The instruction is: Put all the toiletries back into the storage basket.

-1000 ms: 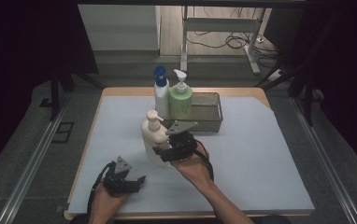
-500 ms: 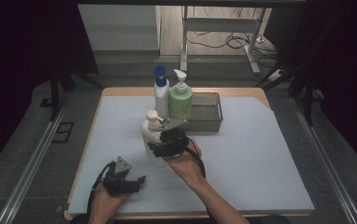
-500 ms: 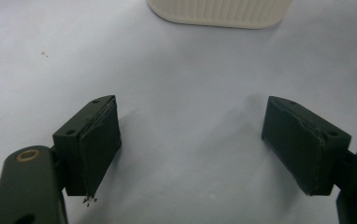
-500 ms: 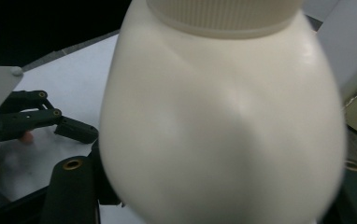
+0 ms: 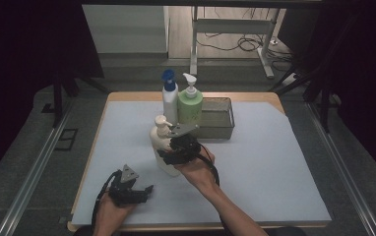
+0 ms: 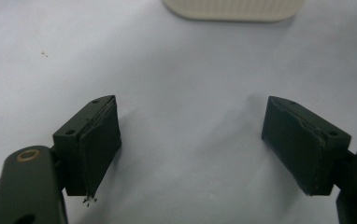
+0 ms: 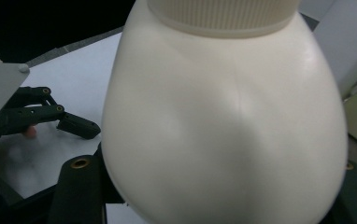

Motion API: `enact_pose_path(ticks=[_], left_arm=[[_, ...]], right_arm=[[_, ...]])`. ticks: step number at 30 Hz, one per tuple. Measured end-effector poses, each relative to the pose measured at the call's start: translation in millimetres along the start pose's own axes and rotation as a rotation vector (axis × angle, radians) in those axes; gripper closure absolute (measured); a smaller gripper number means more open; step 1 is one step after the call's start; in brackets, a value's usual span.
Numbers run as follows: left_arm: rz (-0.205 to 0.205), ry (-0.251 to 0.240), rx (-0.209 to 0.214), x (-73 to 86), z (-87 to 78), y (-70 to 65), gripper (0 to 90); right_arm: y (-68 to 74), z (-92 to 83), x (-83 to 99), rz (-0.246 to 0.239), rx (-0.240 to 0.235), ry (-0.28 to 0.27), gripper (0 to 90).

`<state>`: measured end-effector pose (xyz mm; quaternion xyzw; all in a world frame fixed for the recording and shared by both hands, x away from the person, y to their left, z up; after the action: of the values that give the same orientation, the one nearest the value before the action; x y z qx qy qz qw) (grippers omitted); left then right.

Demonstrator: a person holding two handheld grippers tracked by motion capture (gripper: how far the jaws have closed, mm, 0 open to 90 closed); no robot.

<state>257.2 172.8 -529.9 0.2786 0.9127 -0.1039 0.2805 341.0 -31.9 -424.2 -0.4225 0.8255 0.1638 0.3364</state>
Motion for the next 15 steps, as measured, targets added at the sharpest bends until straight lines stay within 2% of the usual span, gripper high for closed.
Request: enact_pose_path(ticks=[10, 15], left_arm=[[0.001, -0.001, 0.0, 0.0, 0.1, 0.0, 19.2], [0.0, 0.0, 0.0, 0.0, 0.1, 0.0, 19.2]], right_arm=[[-11.0, -27.5, 2.7, 0.008, 0.003, -0.012, 36.7], [-18.7, -40.6, 6.1, 0.011, 0.022, -0.009, 36.8]])
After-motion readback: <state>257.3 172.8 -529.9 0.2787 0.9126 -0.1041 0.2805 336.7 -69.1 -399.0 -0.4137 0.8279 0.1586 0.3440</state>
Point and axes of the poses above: each handheld gripper's, and its own axes: z roughly forward along the jaws, x roughly out of its underside, y roughly to its left, the point moved 1 cm from there along z, roughly forward along the jaws, and after that the axes turned 9 degrees about y, right-handed, at the moved point
